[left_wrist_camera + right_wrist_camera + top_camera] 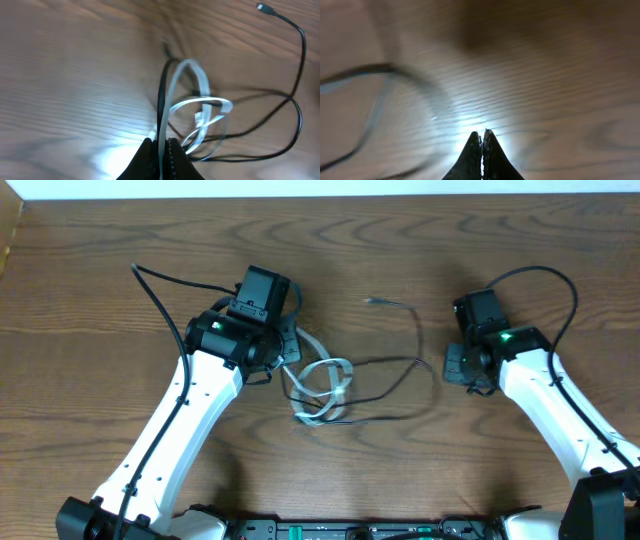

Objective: Untangle cables

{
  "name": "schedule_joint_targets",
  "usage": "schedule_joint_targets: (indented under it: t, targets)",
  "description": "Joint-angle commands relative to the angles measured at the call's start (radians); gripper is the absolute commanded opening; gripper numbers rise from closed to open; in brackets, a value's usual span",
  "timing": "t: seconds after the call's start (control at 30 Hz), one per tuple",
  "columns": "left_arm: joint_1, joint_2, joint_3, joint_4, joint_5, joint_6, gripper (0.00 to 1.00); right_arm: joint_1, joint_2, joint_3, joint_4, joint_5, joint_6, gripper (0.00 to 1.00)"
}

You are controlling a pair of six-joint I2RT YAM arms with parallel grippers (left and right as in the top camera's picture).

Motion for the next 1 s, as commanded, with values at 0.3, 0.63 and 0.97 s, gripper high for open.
schedule_joint_targets:
  t: [0.3,0.63,0.97]
  targets:
    - [0.000,-0.006,0.005,0.183,0.645,0.211,0.07,0.037,-0.018,0.002,0.212,-0.679,-0.381,0.39]
    - [0.000,-0.006,0.005,0.522,1.154,0.187,0.08,0.145,-0.018,0.002,0.259,-0.649,-0.446,0.43]
    - [0.001,-0.006,0.005,0.519,1.163,0.188,0.07,0.148,-0.018,0.002,0.294,-0.591,-0.438,0.01]
